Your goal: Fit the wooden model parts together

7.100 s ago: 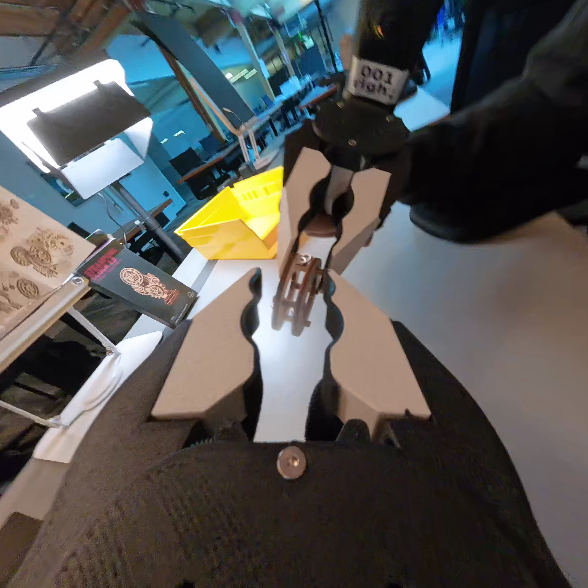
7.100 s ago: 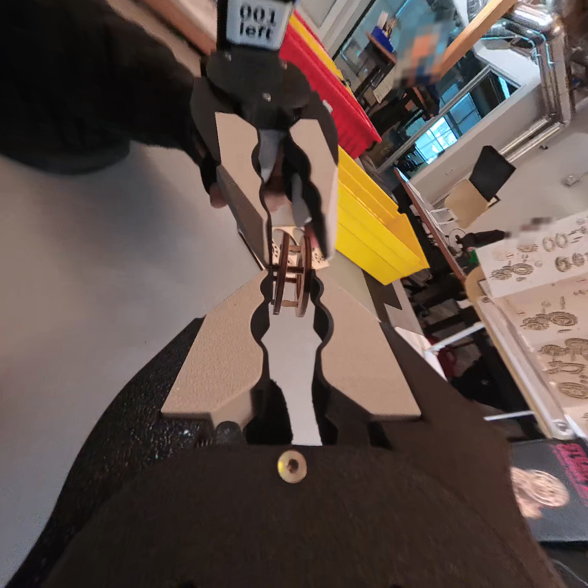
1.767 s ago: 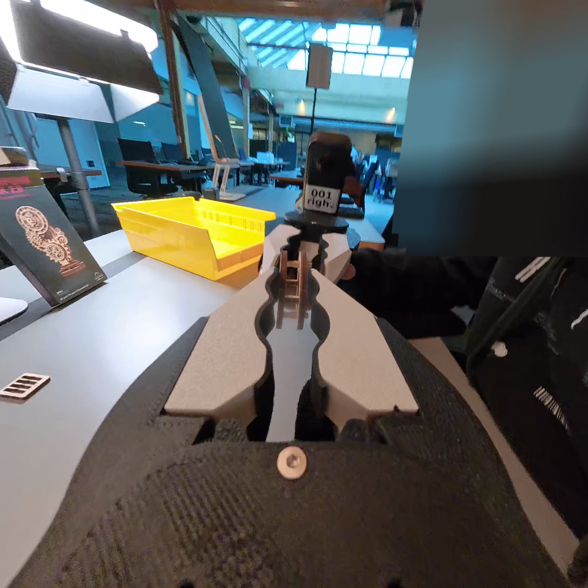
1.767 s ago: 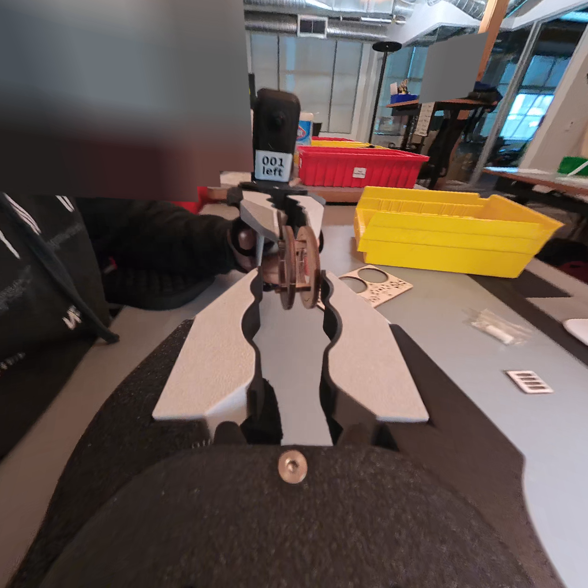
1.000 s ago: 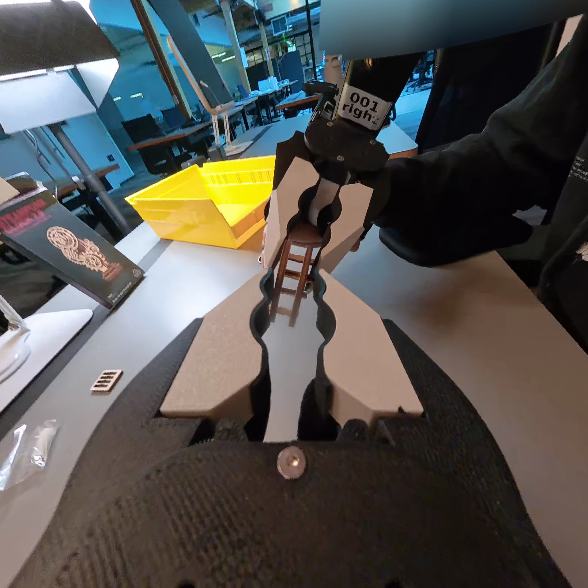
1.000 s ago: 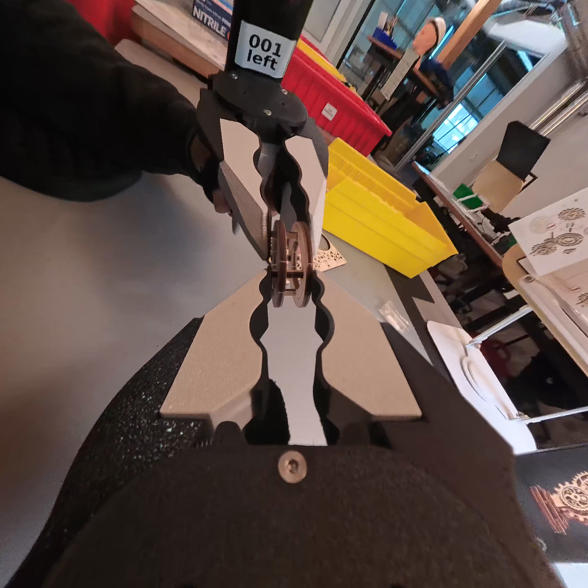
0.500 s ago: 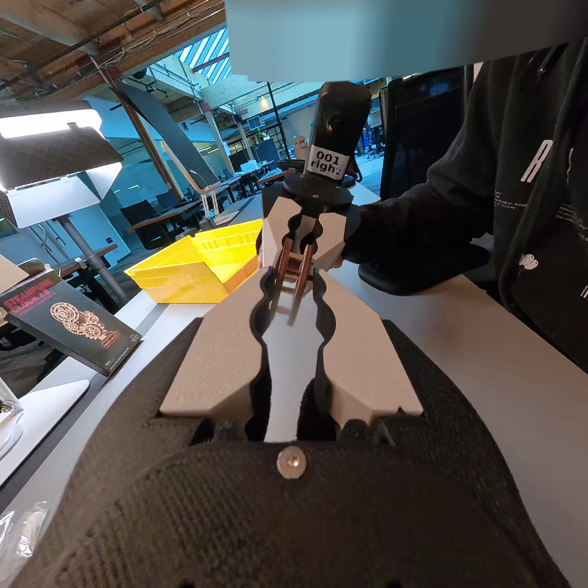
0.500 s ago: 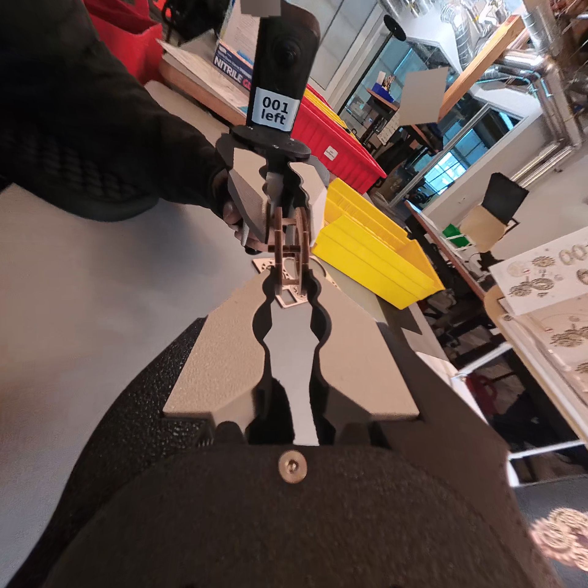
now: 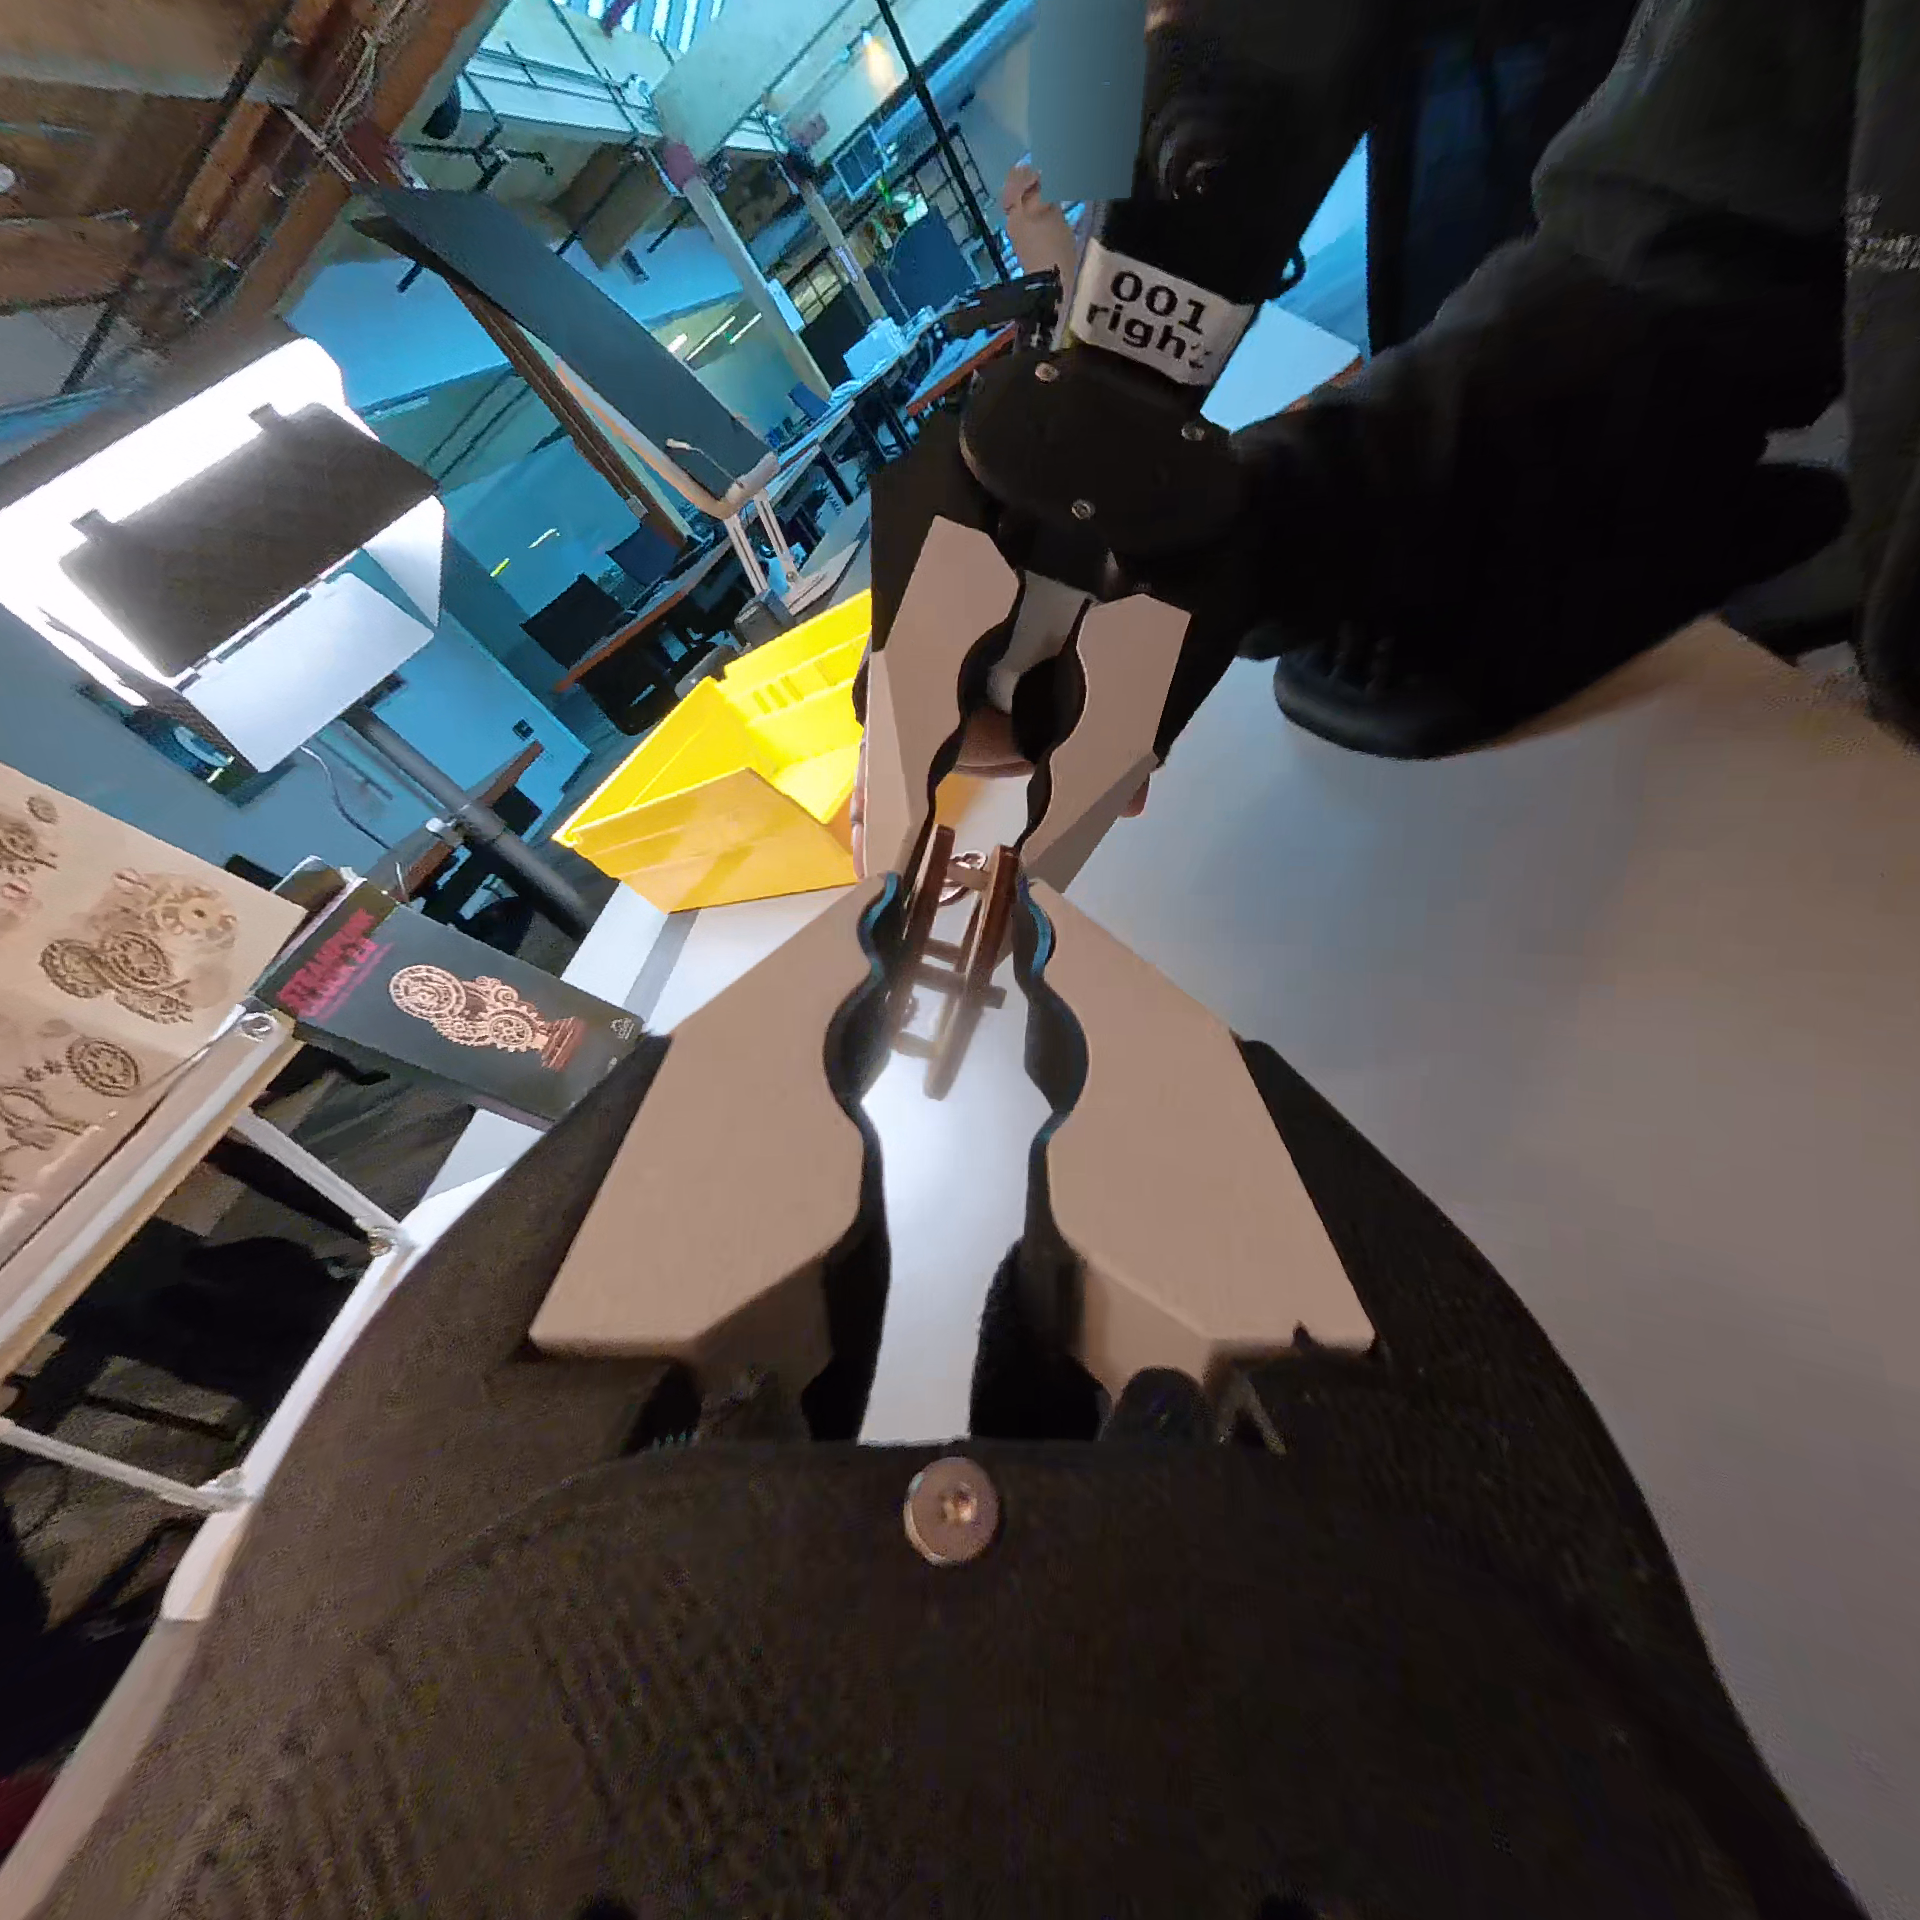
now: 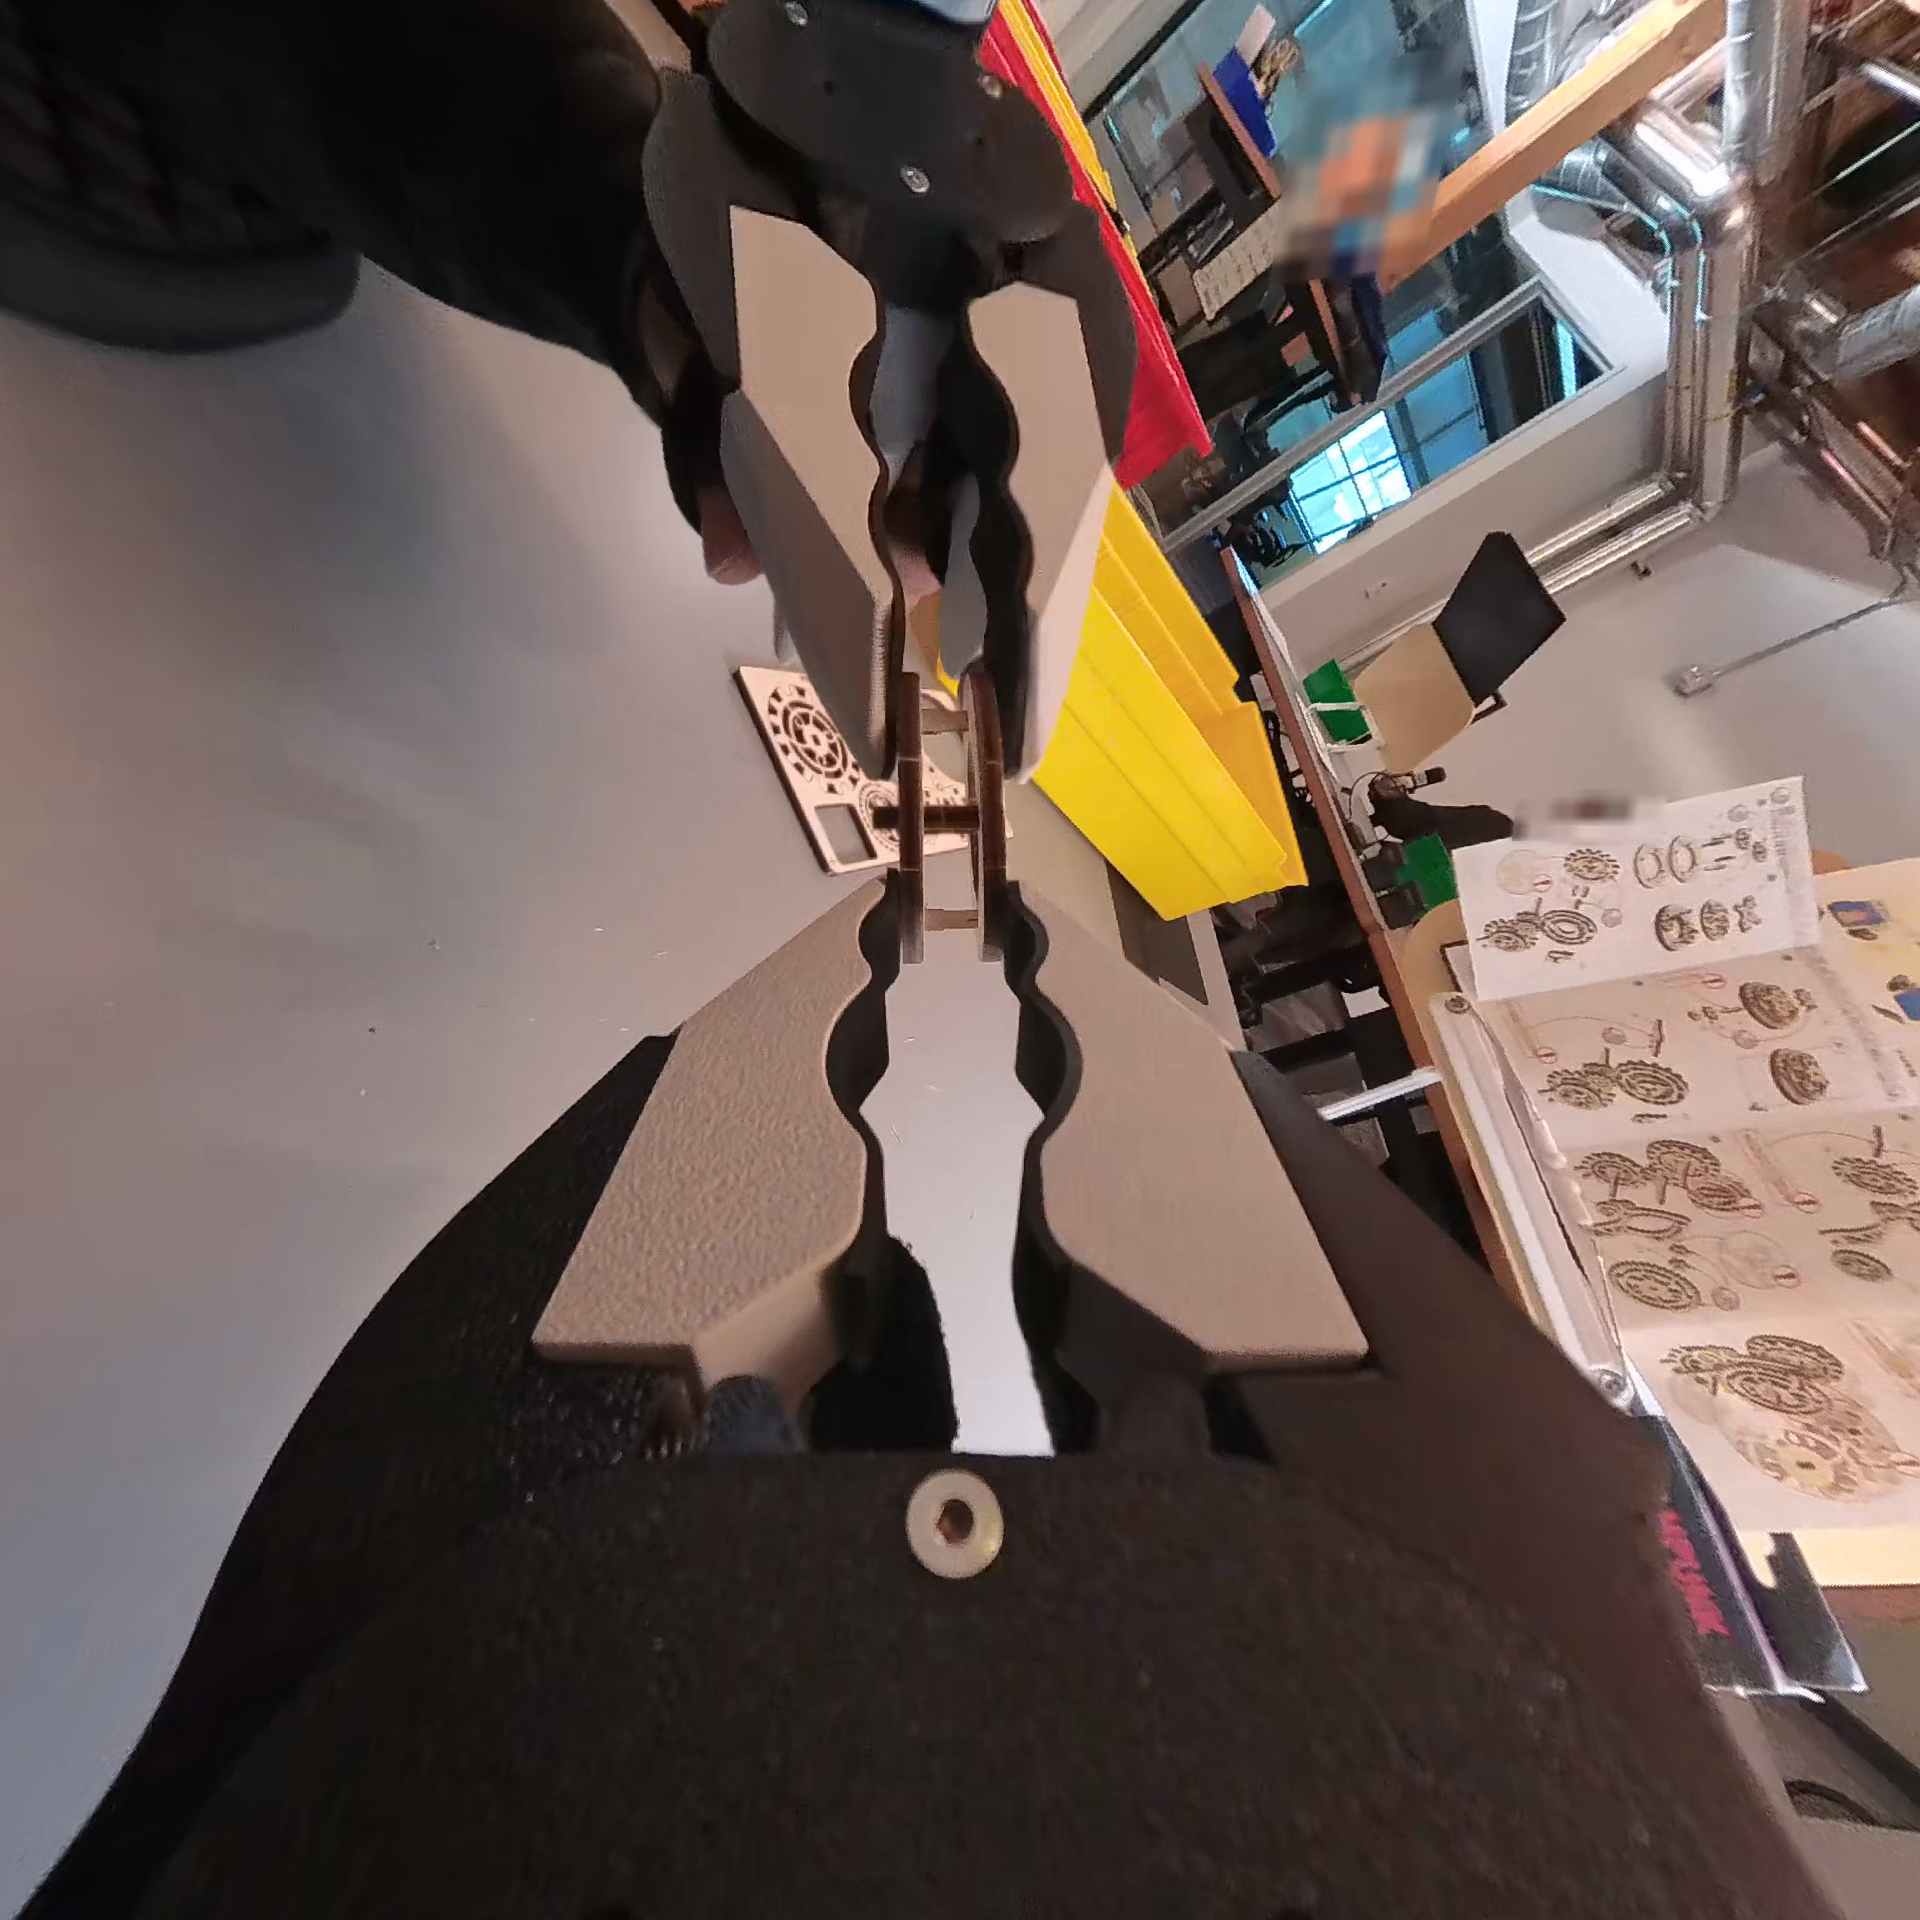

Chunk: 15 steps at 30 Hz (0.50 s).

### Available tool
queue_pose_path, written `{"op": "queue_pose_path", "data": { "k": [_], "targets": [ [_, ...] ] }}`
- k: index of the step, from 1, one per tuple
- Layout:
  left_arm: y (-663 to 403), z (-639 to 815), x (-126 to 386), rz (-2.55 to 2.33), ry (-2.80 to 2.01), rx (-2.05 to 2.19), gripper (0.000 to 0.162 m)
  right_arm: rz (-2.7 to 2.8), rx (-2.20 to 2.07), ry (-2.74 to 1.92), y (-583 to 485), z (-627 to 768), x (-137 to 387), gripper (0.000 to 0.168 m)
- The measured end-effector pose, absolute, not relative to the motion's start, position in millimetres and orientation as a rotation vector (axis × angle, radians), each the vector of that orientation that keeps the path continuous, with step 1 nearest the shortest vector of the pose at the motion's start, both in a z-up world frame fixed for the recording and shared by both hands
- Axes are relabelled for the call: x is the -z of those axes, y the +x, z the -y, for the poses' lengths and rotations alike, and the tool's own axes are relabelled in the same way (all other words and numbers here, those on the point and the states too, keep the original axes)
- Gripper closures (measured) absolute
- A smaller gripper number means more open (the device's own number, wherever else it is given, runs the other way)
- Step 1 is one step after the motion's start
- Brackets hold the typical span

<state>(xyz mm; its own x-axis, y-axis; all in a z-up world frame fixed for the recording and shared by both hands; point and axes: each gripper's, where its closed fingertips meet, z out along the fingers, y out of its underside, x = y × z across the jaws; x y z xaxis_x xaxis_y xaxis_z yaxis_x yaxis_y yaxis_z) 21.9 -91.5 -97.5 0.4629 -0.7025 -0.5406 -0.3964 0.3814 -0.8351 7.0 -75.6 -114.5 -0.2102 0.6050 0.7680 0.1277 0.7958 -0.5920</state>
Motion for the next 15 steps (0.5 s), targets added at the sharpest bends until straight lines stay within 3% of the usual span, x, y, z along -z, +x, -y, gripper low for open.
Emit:
{"op": "queue_pose_path", "data": {
  "k": [15],
  "targets": [
    [20.2, 92.2, 105.6, -1.179, -1.286, 0.272, 0.144, 1.784, -0.433, -0.562, 7.6, 80.0, 116.1, 0.152]
  ]
}}
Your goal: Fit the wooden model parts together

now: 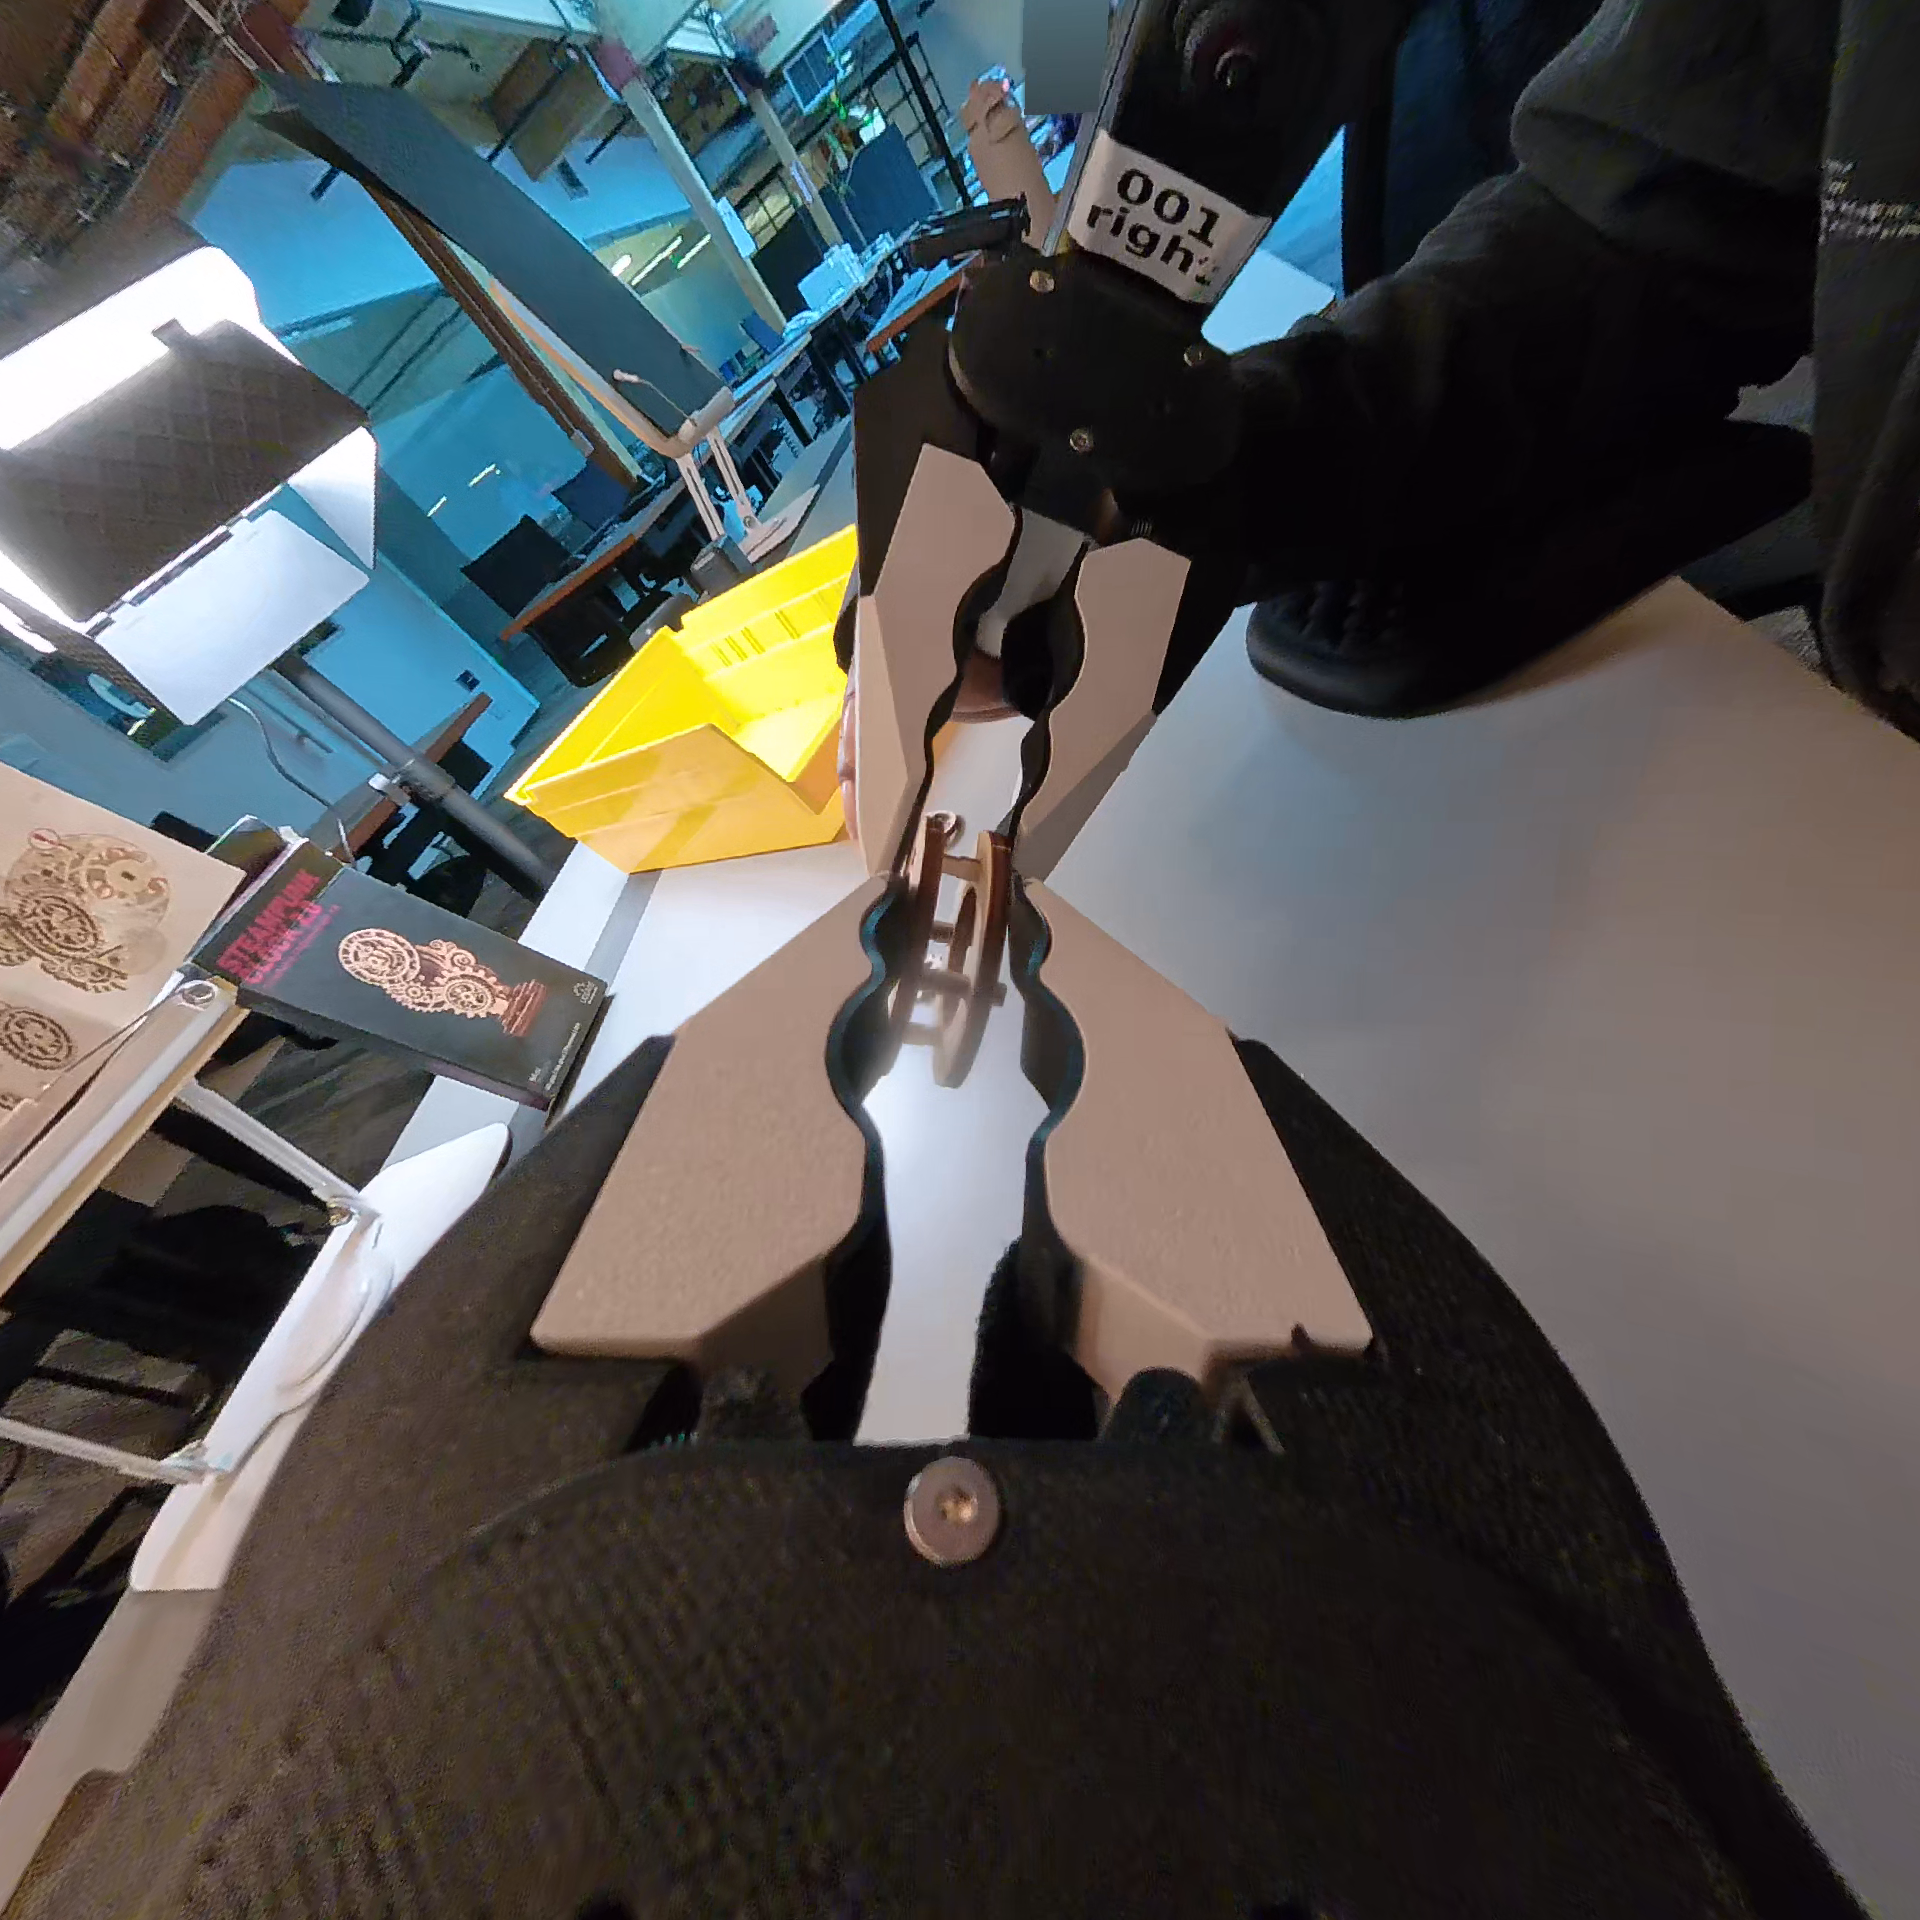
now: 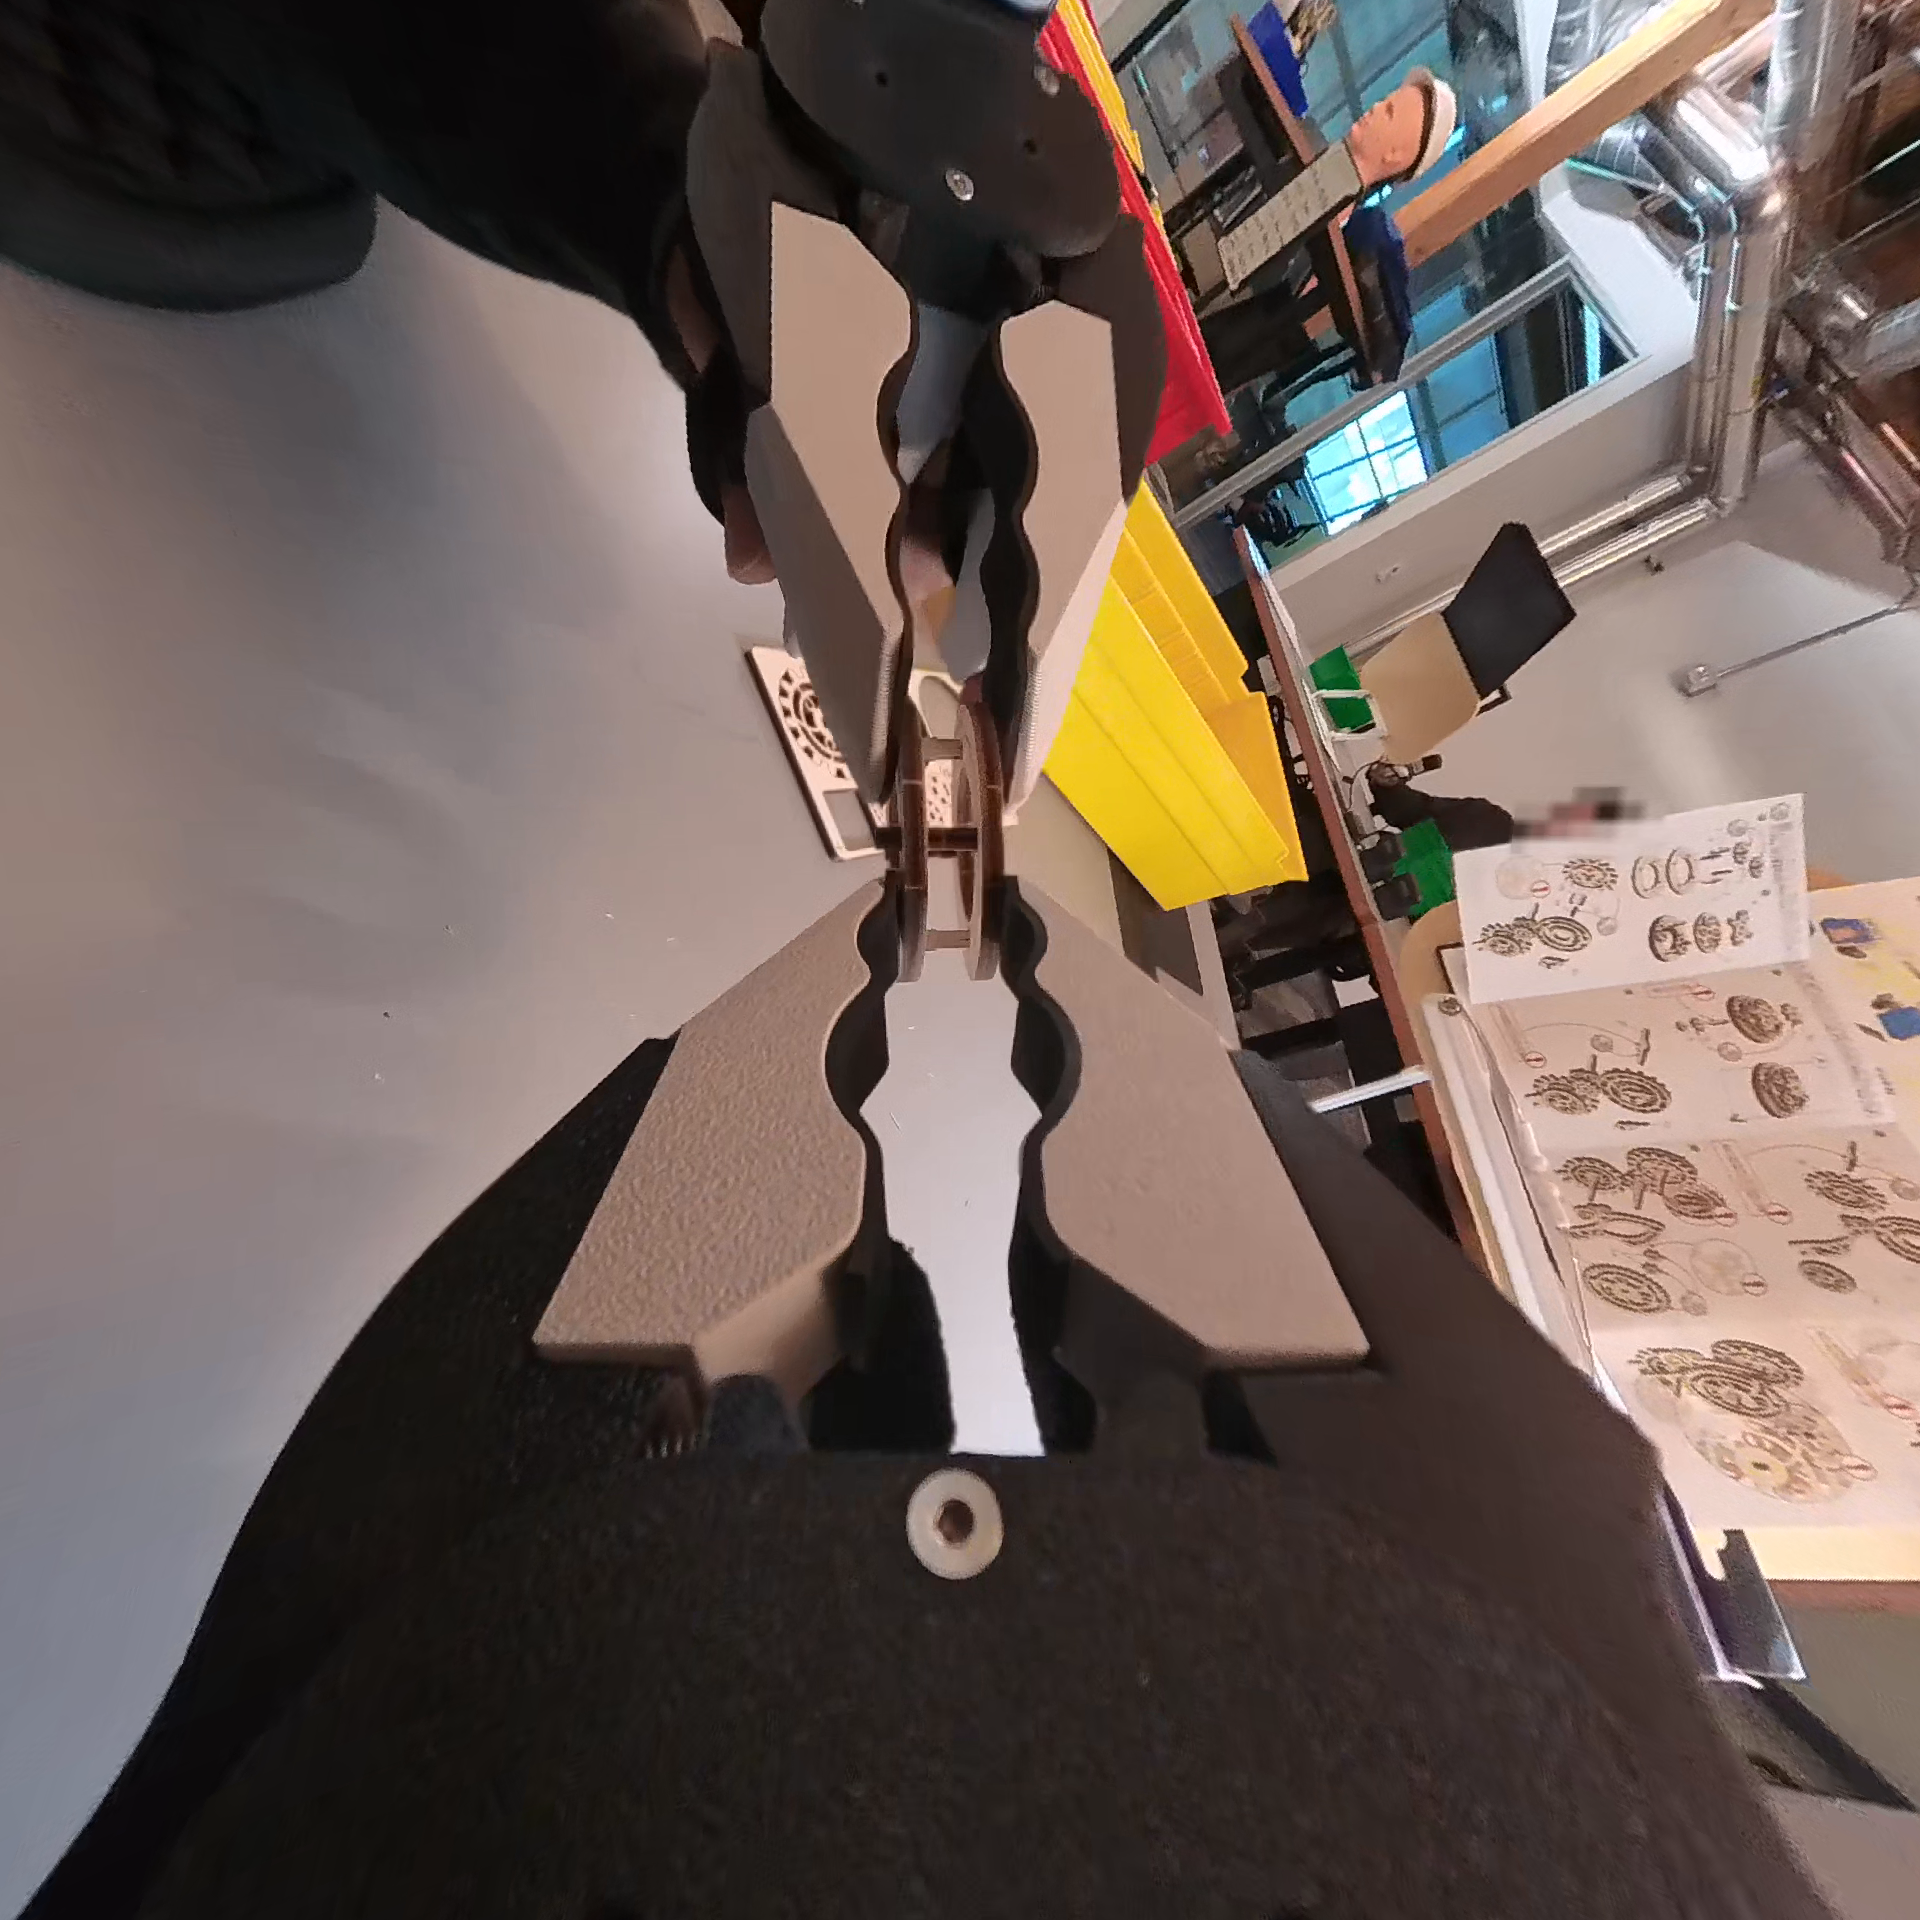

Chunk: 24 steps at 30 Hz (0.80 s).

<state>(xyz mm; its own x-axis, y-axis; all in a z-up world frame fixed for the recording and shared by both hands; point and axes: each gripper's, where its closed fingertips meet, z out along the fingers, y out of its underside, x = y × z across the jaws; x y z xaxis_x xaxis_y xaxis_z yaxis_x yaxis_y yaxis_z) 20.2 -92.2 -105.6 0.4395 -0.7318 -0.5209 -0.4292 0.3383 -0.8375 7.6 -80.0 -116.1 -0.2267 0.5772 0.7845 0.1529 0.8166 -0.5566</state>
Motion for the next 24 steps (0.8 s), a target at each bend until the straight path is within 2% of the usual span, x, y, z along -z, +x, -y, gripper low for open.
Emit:
{"op": "queue_pose_path", "data": {
  "k": [13, 24],
  "targets": [
    [20, 92, 117, -1.3, -1.288, 0.054, 0.144, 1.787, -0.289, -0.493, 1, 82, 124, 0.153],
    [17, 93, 121, -1.324, -1.321, 0.04, 0.144, 1.793, -0.3, -0.481, -1, 84, 129, 0.153]
  ]
}}
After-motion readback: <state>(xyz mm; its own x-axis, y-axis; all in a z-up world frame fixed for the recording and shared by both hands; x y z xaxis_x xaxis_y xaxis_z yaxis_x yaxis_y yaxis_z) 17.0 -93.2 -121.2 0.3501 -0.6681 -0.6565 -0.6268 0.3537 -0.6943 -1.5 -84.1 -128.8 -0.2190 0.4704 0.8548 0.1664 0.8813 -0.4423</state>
